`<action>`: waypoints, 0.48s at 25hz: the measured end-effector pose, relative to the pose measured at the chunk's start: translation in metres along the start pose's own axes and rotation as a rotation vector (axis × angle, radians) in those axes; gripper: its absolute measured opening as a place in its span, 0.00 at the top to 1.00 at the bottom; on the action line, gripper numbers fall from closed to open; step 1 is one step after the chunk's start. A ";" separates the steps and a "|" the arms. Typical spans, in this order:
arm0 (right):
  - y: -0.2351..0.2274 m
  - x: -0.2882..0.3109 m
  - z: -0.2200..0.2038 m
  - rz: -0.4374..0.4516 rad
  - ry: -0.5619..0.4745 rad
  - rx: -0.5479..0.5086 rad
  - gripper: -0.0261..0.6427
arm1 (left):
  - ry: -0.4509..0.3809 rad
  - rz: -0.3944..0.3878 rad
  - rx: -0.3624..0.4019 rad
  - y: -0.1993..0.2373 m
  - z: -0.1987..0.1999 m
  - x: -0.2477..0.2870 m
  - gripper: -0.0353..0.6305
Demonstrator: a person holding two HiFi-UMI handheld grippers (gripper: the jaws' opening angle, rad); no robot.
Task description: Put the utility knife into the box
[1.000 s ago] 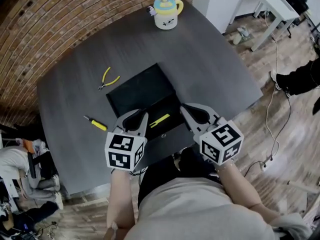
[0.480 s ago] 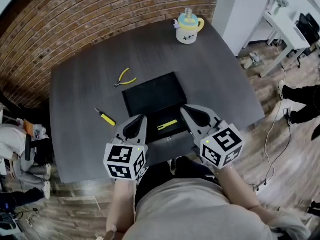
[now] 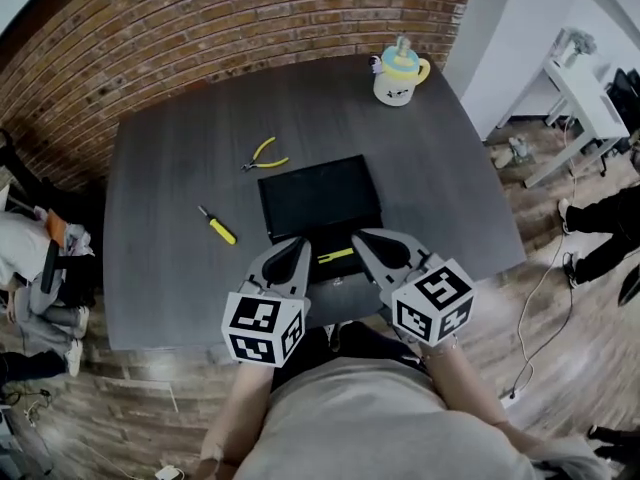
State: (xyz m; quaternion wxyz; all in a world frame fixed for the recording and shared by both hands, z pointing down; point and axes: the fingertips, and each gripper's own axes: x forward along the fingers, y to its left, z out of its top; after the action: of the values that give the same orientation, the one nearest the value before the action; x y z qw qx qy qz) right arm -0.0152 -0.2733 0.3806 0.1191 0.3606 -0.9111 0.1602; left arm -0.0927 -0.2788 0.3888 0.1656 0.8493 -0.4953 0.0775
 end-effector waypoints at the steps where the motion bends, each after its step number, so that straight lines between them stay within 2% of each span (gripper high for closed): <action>1: 0.001 0.000 -0.002 0.000 0.008 0.001 0.95 | 0.008 0.000 0.005 0.000 -0.002 -0.001 0.90; 12: 0.004 0.001 -0.021 0.001 0.059 -0.010 0.95 | 0.068 0.027 -0.009 0.000 -0.027 -0.007 0.91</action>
State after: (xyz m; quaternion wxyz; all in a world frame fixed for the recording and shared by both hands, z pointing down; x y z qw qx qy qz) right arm -0.0168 -0.2633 0.3995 0.1475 0.3549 -0.9081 0.1663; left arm -0.0958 -0.2631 0.4121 0.1850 0.8386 -0.5013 0.1063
